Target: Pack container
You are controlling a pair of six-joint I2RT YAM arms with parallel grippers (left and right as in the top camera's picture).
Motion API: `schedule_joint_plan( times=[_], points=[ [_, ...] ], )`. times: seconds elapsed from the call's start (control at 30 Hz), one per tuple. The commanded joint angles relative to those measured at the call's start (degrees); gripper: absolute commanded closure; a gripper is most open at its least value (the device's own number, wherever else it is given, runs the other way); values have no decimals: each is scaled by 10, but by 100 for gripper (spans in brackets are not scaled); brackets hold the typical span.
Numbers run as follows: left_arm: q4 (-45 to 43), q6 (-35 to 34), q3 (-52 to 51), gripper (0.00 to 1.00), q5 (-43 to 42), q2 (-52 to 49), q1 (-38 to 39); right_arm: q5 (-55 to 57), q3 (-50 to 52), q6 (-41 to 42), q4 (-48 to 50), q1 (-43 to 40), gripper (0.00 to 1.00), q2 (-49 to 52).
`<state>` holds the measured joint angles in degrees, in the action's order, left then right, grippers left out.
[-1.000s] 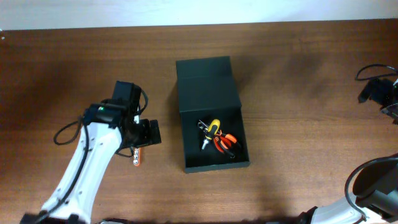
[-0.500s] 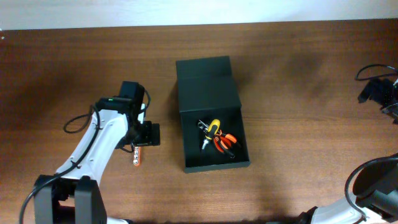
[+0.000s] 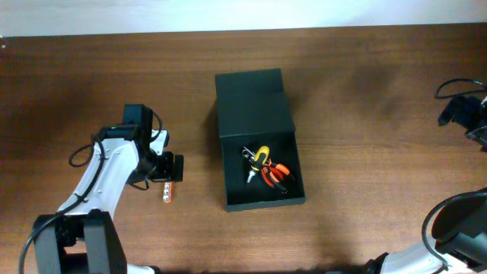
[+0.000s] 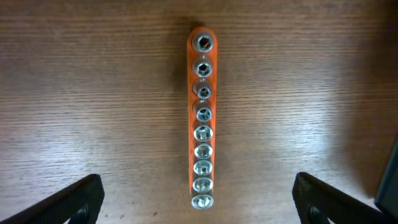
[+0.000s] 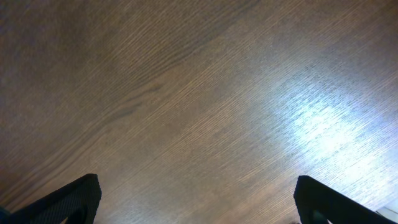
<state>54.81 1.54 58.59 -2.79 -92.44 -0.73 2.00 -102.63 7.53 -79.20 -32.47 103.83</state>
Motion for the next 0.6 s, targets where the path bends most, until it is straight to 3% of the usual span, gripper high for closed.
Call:
schedule_joint_plan(
  times=[0.0, 0.57],
  points=[
    [-13, 6, -16, 1, -9, -7, -1, -1, 2, 5, 0, 2, 1, -2],
    [-39, -45, -16, 1, 16, -107, 12, -1, 2, 5, 0, 2, 1, -2]
  ],
)
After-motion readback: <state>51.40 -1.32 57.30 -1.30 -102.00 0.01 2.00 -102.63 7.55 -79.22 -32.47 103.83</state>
